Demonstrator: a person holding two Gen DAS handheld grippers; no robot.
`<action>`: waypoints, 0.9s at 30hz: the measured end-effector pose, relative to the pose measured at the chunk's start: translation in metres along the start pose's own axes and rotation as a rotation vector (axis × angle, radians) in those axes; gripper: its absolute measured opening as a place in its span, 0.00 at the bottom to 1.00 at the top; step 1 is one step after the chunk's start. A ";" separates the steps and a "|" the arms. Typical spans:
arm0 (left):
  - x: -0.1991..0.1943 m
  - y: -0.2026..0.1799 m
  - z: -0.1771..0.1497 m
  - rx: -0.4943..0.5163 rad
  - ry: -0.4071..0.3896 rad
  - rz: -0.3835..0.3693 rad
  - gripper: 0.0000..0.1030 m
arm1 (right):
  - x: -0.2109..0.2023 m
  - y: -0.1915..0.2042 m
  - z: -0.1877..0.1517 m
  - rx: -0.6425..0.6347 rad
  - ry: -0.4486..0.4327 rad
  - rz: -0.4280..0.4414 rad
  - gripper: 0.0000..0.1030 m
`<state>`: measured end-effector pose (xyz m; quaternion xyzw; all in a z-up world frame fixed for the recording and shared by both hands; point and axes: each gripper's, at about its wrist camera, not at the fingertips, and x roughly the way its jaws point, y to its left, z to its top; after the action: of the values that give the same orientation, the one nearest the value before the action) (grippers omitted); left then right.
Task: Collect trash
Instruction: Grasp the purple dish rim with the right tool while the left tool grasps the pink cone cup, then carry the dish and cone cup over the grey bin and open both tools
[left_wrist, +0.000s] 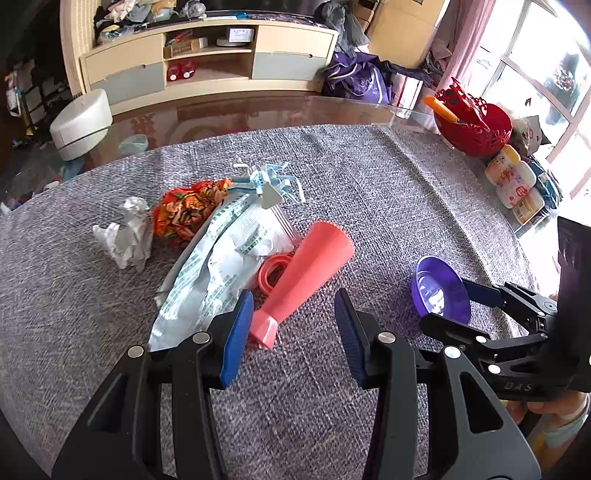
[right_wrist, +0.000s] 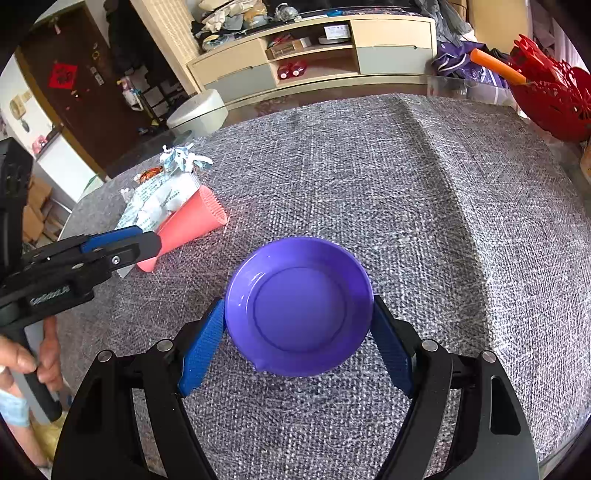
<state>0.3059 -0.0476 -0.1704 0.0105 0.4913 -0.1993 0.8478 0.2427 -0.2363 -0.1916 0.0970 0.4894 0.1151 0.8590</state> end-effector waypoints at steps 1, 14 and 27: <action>0.002 0.000 0.000 0.003 0.007 -0.007 0.41 | 0.000 -0.001 0.000 0.002 0.000 0.003 0.76; 0.017 -0.013 -0.017 0.038 0.063 0.008 0.25 | -0.008 -0.004 -0.008 0.008 -0.013 0.013 0.75; -0.065 -0.037 -0.077 -0.005 -0.018 0.020 0.24 | -0.078 0.020 -0.034 -0.045 -0.093 0.005 0.75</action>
<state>0.2003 -0.0438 -0.1491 0.0114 0.4842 -0.1895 0.8541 0.1723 -0.2382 -0.1396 0.0840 0.4458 0.1238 0.8825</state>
